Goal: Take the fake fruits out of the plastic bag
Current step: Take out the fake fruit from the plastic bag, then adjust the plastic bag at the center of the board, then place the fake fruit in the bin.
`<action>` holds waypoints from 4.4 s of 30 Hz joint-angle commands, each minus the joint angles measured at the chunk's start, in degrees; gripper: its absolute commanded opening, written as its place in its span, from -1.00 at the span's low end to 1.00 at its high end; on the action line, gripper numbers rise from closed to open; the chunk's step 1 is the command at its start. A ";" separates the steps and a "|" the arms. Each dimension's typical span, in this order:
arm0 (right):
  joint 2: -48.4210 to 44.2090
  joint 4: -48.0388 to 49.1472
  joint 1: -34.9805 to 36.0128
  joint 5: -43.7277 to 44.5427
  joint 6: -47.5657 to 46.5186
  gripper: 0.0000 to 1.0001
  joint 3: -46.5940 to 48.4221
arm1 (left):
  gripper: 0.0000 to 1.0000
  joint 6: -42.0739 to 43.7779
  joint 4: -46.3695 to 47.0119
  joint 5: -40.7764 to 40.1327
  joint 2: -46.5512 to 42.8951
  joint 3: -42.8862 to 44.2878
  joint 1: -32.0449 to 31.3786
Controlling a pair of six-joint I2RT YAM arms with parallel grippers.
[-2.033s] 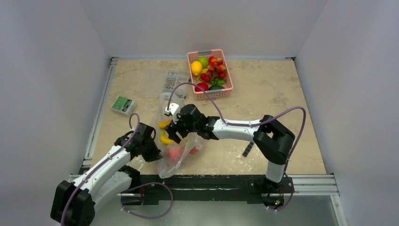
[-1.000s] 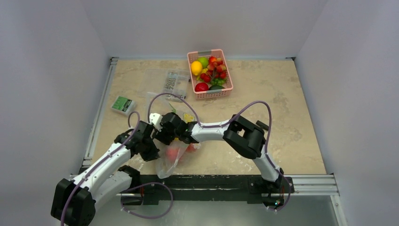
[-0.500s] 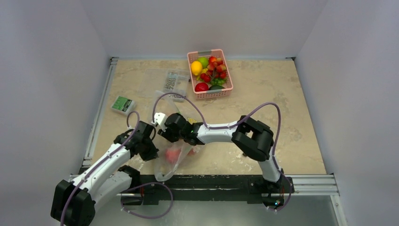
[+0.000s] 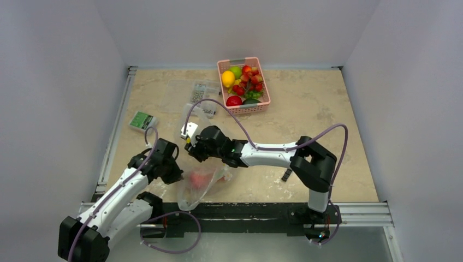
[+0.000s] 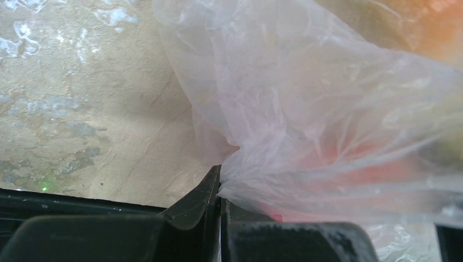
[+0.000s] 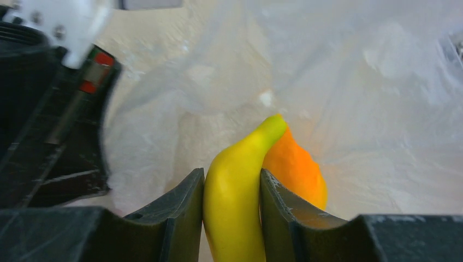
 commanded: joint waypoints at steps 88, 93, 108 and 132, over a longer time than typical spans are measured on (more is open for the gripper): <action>-18.43 0.20 -27.45 3.65 24.23 -1.00 4.07 | -1.00 51.98 19.93 -28.62 4.53 27.31 1.63; -5.80 -6.65 -29.94 9.76 29.89 -1.00 17.16 | -1.00 52.34 20.35 -29.24 4.42 26.89 1.04; 25.90 -13.54 -30.70 12.84 25.47 -0.79 53.99 | -1.00 52.78 20.72 -29.58 5.15 26.48 0.42; 23.45 -16.92 -30.19 18.89 11.85 0.76 56.10 | -1.00 52.79 20.94 -29.42 5.41 26.28 -0.07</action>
